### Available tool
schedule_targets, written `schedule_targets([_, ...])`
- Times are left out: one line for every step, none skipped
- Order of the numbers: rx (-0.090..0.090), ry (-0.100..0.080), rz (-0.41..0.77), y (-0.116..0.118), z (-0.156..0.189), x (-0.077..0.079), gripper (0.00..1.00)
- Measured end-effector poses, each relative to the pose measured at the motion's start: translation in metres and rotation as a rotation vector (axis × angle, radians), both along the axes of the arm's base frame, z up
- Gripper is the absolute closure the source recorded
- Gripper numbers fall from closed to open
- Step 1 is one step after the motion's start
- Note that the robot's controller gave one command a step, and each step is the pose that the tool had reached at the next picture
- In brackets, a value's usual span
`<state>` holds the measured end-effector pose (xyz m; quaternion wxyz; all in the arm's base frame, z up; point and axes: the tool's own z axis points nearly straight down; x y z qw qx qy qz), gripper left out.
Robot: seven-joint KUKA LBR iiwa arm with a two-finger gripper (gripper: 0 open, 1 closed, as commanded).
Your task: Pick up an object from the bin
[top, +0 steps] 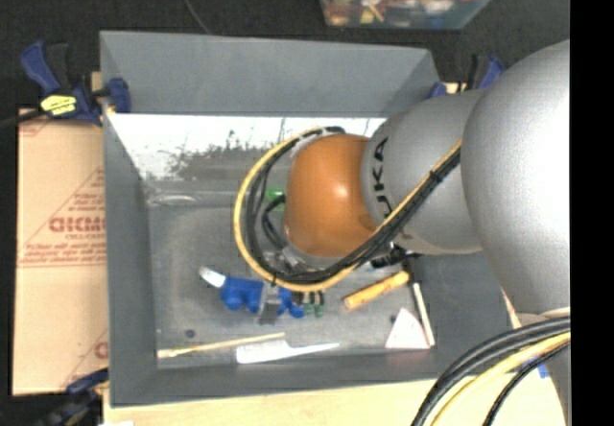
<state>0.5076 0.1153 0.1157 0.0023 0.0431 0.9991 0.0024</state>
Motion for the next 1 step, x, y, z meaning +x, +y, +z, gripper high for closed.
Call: schedule_targets([-0.002, 0.011, -0.001, -0.0007, 0.0315, -0.0025, 1.00])
